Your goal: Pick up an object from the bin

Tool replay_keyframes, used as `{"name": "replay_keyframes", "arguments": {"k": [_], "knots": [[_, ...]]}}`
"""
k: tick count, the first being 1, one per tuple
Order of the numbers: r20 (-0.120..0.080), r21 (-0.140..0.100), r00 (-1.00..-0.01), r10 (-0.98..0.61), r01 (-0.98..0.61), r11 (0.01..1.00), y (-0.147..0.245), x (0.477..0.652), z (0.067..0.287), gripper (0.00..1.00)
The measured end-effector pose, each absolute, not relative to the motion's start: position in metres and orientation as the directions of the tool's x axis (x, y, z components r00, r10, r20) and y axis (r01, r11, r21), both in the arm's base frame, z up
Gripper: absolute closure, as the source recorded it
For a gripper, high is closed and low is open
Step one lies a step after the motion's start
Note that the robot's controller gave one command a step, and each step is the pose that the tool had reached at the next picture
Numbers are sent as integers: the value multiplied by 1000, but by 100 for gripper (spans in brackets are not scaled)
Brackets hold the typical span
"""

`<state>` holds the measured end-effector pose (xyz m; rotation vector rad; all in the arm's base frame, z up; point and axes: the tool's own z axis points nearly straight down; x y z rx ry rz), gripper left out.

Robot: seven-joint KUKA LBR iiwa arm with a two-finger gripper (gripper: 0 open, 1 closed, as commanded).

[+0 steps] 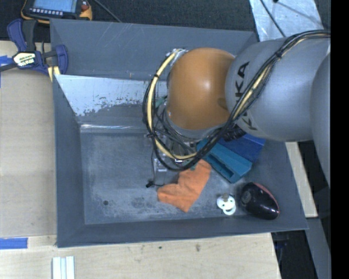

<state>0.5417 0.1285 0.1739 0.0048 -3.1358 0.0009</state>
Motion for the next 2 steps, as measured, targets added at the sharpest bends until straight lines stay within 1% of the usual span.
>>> {"name": "replay_keyframes", "arguments": {"k": [1, 2], "knots": [[-3, 1, -1000, 0, 0, 1000, 128, 543, 179, 0], [-5, 0, -994, -107, -107, 994, 91, 521, 119, 0]]}}
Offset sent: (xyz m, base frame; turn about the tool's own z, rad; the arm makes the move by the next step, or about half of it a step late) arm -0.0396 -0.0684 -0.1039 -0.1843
